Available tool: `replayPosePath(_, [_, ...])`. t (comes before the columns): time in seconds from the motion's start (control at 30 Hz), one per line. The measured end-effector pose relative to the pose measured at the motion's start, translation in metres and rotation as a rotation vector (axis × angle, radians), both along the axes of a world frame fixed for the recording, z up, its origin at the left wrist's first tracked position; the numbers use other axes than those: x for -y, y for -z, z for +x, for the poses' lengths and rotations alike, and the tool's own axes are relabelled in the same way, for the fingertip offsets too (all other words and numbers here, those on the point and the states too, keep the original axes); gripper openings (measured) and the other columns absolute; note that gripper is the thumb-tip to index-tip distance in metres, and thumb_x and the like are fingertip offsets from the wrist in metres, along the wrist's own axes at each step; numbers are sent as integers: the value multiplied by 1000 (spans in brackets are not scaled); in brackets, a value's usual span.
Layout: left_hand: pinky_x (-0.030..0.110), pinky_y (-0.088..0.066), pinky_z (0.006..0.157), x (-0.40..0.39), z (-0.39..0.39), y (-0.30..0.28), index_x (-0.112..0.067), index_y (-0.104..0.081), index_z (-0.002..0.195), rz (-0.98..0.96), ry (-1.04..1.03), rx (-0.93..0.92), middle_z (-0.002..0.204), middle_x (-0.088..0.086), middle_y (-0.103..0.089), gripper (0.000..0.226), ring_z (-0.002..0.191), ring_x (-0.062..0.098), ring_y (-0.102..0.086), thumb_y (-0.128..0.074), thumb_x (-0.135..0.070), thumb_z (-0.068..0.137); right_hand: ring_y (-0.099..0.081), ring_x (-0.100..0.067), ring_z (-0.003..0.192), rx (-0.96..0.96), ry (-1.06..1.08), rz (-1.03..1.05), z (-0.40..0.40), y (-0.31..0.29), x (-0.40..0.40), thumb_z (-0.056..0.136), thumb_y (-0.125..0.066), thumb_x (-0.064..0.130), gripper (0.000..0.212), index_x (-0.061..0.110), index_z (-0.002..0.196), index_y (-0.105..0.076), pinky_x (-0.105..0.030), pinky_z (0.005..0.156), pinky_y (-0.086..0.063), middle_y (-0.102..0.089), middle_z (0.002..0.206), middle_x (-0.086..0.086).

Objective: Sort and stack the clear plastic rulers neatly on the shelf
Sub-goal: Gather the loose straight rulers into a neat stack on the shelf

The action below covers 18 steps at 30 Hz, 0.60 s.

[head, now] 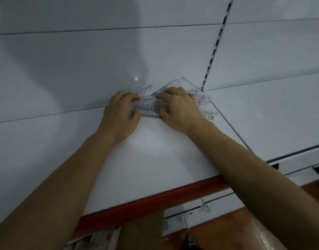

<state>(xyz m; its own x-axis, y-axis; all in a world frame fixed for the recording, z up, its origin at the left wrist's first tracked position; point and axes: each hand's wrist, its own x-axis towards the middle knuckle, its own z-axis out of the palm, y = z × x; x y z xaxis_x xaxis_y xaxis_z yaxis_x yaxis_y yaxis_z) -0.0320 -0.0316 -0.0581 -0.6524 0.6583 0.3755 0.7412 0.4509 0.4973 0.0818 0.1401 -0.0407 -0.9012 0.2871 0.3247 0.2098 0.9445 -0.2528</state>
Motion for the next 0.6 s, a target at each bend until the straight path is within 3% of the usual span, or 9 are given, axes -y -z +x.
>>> replayPosePath(0.13, [45, -47, 97, 2, 1, -2, -16, -63, 120, 26, 6, 57, 119, 6, -58, 42, 112, 28, -55, -52, -29, 81, -63, -32, 90, -257, -25, 40, -1, 7, -6, 85, -66, 12, 17, 17, 95, -79, -46, 75, -50, -71, 97, -4])
replayPosePath(0.2, [48, -47, 97, 1, 1, -2, -17, -63, 120, 26, 11, 72, 119, 5, -58, 41, 113, 28, -54, -52, -29, 82, -62, -31, 92, -269, -21, 33, -1, 5, -8, 84, -67, 13, 19, 17, 99, -78, -47, 76, -51, -71, 99, -3])
replayPosePath(0.33, [51, -48, 95, 1, 0, -3, -16, -64, 118, 26, 23, 69, 117, 6, -58, 42, 111, 30, -56, -52, -29, 80, -55, -28, 110, -91, 14, 32, 3, 5, -6, 81, -65, 31, 46, 25, 127, -68, -47, 89, -45, -64, 116, 0])
replayPosePath(0.5, [51, -49, 94, 1, -1, -2, -16, -65, 116, 32, 24, 56, 116, 6, -58, 43, 108, 30, -57, -52, -26, 75, -59, -31, 91, -312, -45, 49, 1, 10, -10, 80, -69, 19, 19, 21, 96, -79, -46, 75, -49, -67, 93, -2])
replayPosePath(0.6, [51, -49, 93, 2, -2, -1, -17, -65, 116, 35, 36, 49, 116, 6, -57, 42, 109, 31, -56, -54, -22, 75, -60, -29, 85, -432, -81, 20, 1, 9, -14, 84, -69, 16, 13, 16, 93, -79, -46, 71, -51, -68, 90, -2])
